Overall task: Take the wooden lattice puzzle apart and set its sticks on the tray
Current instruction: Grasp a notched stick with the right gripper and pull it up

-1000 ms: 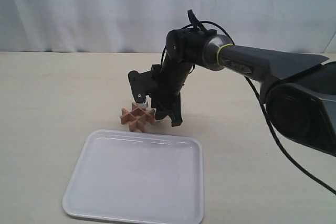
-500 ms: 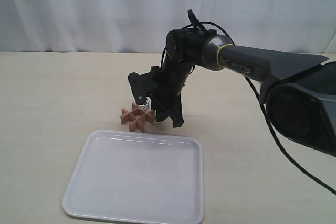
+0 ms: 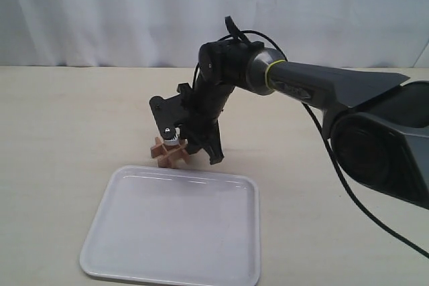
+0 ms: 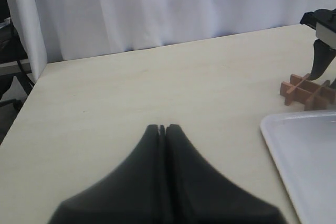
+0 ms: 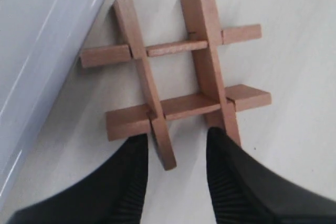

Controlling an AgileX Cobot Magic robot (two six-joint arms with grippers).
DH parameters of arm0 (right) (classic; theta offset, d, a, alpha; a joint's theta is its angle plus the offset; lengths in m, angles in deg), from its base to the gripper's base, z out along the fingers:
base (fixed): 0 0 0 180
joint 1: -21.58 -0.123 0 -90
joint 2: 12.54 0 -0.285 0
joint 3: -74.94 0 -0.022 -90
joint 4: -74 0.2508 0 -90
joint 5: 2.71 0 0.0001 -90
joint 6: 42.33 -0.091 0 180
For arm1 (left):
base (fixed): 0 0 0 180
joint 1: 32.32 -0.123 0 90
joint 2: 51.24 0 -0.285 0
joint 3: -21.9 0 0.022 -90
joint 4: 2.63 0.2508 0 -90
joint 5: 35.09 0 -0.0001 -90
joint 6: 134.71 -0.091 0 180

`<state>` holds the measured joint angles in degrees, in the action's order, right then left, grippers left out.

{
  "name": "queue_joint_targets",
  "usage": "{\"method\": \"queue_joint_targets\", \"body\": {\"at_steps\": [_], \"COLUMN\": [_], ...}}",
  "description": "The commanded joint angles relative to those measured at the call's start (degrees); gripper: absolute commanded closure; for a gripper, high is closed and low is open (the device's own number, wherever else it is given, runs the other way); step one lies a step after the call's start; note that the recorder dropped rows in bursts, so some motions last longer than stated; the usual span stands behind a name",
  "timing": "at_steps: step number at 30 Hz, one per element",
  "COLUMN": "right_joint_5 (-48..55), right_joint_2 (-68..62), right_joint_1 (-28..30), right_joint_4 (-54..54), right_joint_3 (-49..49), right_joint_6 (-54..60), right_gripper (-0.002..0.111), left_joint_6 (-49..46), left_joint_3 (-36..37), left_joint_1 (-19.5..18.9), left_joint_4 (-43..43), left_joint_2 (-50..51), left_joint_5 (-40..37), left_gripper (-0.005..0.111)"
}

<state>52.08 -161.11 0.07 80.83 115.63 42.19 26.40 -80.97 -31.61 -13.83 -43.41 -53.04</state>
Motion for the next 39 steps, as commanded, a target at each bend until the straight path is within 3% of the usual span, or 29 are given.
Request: {"method": "queue_joint_targets", "body": {"at_steps": [1, 10, 39], "right_joint_5": [1.7, 2.3, 3.2], "right_joint_2": [0.2, 0.2, 5.7], "right_joint_1": [0.0, 0.0, 0.0], "right_joint_4": [-0.6, -0.6, -0.2], "right_joint_3": [0.0, 0.0, 0.0], "right_joint_6": [0.3, 0.3, -2.4], "right_gripper": [0.074, 0.103, 0.103], "left_joint_6": [0.5, 0.5, 0.5], "left_joint_3": [0.1, 0.1, 0.1], "left_joint_1": [0.0, 0.0, 0.0], "left_joint_4": [0.1, 0.1, 0.1], "left_joint_2": [0.0, 0.0, 0.0], "left_joint_5": [0.5, 0.5, 0.5], "left_gripper": [0.107, 0.107, 0.107]}}
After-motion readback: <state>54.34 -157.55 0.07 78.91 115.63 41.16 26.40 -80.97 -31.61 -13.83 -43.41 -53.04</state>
